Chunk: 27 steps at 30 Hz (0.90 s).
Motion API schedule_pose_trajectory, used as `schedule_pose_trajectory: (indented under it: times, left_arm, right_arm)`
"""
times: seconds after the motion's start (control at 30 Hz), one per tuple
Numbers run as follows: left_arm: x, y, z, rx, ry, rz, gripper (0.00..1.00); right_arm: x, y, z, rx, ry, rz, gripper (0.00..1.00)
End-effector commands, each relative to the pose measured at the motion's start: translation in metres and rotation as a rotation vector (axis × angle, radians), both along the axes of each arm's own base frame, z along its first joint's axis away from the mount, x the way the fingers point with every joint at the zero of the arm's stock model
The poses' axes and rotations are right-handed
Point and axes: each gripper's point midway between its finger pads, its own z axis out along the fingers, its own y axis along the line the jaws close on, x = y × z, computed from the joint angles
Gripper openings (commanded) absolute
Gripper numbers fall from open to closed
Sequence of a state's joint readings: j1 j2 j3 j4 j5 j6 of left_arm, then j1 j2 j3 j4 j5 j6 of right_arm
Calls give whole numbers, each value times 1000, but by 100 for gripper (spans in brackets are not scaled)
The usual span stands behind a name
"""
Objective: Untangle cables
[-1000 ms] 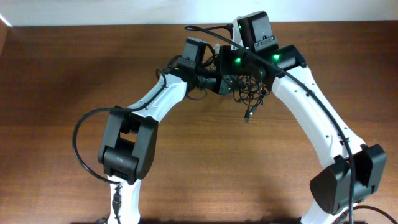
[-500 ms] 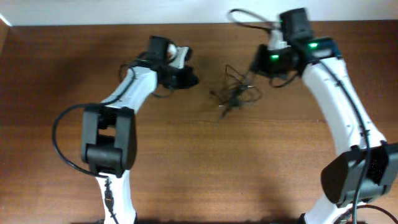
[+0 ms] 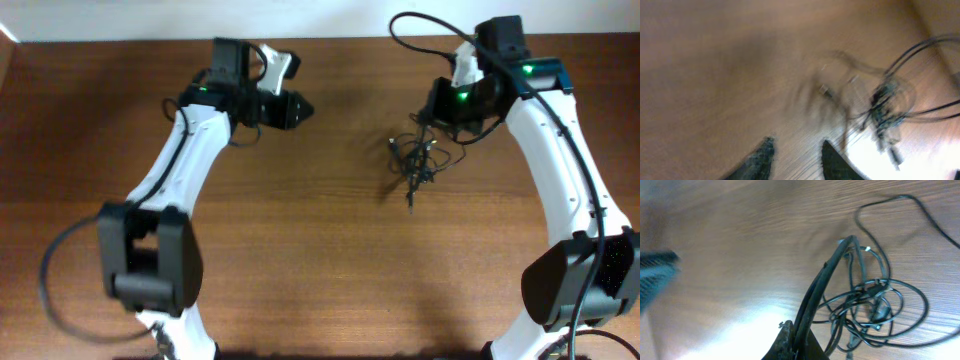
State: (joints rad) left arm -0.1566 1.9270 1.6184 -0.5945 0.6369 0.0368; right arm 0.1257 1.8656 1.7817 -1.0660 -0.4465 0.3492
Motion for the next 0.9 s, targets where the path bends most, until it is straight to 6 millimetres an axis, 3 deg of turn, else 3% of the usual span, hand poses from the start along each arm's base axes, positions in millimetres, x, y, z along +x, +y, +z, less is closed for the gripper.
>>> schedule_pose_trajectory:
  times: [0.0, 0.07, 0.13, 0.37, 0.4, 0.5, 0.63, 0.67, 0.77, 0.87]
  left_arm:
    - [-12, 0, 86, -37, -194, -23, 46]
    - [-16, 1, 99, -41, -221, -23, 48]
    - [-18, 1, 98, -39, -208, -22, 49]
    - [-19, 9, 86, 6, -171, 13, 61]
    - [-19, 8, 86, 6, -171, 13, 62]
    - [-21, 1, 86, 5, -171, -3, 64]
    - [-31, -32, 77, 94, -178, -11, 88]
    - [-34, -43, 74, 124, -189, -19, 91]
    - [-38, -72, 60, 205, -217, -30, 91]
    - [-39, -113, 39, 126, -202, -141, 90]
  right_arm:
    - [-17, 52, 10, 83, -25, 164, 4]
    - [-26, 80, 11, 73, -48, 243, 4]
    - [-31, 93, 12, 76, -57, 275, 4]
    - [-29, 89, 12, 76, -58, 264, 5]
    - [-27, 87, 13, 77, -60, 257, 9]
    - [-14, 66, 28, 99, -85, 205, 20]
    - [2, 17, 53, 102, -116, 92, 56]
    - [5, 0, 51, 99, -102, 53, 57]
    - [2, -25, 46, 96, -58, -4, 60]
    - [-13, -20, 39, 76, -12, 41, 60]
